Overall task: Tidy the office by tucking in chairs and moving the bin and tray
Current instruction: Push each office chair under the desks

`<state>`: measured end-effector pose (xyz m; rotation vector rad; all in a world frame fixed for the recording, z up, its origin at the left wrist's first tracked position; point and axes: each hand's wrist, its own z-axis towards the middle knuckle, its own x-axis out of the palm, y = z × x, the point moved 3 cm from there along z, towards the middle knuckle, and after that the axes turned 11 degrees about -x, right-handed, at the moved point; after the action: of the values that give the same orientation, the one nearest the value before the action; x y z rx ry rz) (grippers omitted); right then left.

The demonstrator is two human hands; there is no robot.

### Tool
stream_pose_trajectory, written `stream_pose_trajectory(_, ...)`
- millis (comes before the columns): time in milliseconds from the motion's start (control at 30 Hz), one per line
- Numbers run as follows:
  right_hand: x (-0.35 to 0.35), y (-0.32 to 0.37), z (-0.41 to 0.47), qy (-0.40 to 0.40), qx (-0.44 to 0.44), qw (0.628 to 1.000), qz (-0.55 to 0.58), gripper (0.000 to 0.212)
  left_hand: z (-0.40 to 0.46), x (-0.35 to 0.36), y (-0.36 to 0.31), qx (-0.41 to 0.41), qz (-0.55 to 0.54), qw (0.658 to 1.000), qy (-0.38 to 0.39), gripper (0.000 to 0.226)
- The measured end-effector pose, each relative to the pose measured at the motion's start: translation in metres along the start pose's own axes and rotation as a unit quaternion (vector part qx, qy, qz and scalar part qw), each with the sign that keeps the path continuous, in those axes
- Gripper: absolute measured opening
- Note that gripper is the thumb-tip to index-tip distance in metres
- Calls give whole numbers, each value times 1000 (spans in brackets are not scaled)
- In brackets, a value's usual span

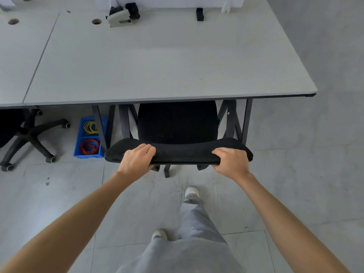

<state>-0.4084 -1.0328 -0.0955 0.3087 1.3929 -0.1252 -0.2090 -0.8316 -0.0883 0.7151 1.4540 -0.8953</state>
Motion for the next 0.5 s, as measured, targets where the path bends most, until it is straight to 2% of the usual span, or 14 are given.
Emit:
stream_pose_trajectory(367,-11,-110,92,14,-37,999,4,26,103,16,-31,-62,-4,998,2,33)
stream_pose_trajectory(500,-11,-134,119,19,-24,999,20,30,133,14,-35,-53,2,999,0,36)
